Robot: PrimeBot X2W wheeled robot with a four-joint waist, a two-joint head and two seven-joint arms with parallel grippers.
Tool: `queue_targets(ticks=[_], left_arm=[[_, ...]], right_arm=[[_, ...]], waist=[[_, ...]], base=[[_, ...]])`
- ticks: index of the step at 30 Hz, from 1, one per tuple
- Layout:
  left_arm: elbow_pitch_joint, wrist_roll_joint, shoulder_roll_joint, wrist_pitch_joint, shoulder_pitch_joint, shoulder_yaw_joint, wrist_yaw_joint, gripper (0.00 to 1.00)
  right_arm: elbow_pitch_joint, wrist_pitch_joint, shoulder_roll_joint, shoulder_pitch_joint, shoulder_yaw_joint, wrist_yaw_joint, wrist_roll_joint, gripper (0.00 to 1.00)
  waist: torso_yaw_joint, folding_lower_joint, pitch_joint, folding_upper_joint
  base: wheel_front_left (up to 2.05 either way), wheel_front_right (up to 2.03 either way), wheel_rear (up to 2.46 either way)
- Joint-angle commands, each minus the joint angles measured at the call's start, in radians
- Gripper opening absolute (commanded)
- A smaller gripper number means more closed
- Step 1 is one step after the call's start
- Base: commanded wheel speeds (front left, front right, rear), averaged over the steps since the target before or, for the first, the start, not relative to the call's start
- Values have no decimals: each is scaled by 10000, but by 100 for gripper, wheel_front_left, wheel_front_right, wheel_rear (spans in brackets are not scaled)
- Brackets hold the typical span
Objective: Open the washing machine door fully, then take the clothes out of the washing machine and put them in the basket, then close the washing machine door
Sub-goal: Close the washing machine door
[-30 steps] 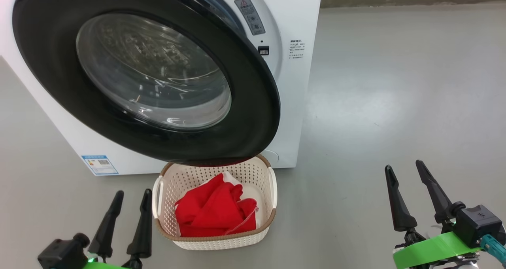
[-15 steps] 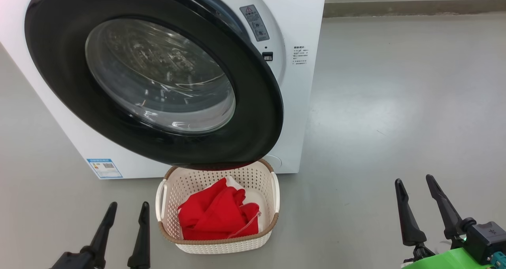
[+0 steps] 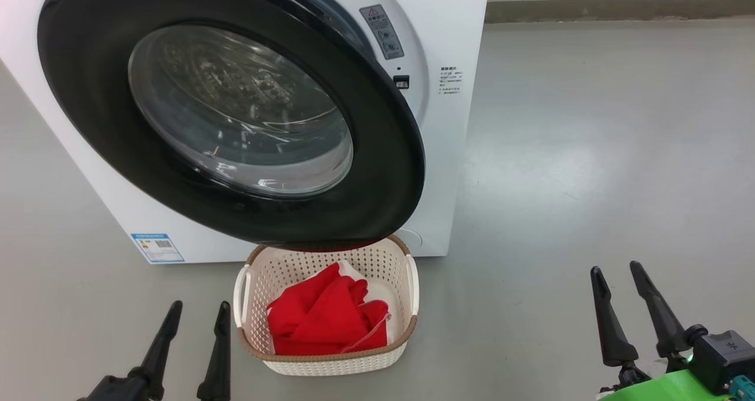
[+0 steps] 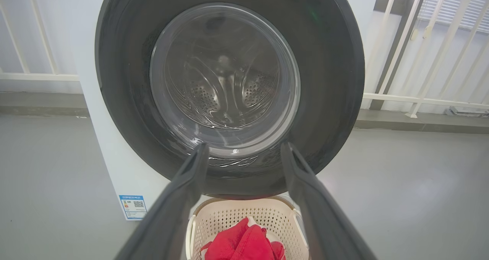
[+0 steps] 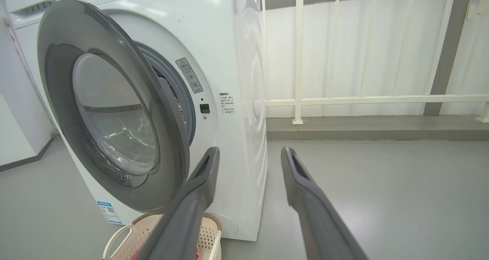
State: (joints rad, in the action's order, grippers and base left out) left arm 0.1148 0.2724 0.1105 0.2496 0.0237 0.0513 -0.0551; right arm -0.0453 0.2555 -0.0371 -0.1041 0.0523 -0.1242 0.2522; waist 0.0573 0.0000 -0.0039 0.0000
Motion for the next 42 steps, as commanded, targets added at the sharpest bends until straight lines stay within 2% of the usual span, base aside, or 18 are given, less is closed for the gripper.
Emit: queue_targets(ticks=[1, 2, 6, 16, 28, 36, 42], left_arm=[[-186, -90, 38, 121, -183, -395, -61, 100], [-161, -80, 6, 121, -193, -415, -73, 100], [-99, -92, -83, 122, -289, -471, -140, 100], [-175, -248, -192, 122, -608, -460, -307, 100], [-316, -219, -311, 122, -1172, -323, -443, 100], [-261, -169, -405, 122, -1400, -195, -505, 100], [-194, -120, -479, 122, -1592, -152, -531, 100]], right_arm=[[232, 63, -131, 163, -274, -65, -100, 6], [214, 63, -131, 220, -316, -65, -122, 0], [52, 63, -131, 589, -623, -65, -284, 0], [-1097, -155, -252, 2238, -1764, -65, 332, 0], [-2233, -795, -864, 4871, -3500, -65, 1151, 0], [-3232, -644, -980, 5888, -3864, -65, 1428, 0], [-3867, -267, -1085, 6550, -3685, -65, 1433, 0]], waist=[[35, 0, 33, 0], [54, 0, 63, 0], [151, 0, 197, 0], [640, 0, 642, 0], [1452, 0, 1677, 0], [2032, 0, 2065, 0], [2484, 0, 2438, 0]], base=[[0, 0, 0], [0, 0, 0], [0, 0, 0], [0, 0, 0], [0, 0, 0], [0, 0, 0], [0, 0, 0]])
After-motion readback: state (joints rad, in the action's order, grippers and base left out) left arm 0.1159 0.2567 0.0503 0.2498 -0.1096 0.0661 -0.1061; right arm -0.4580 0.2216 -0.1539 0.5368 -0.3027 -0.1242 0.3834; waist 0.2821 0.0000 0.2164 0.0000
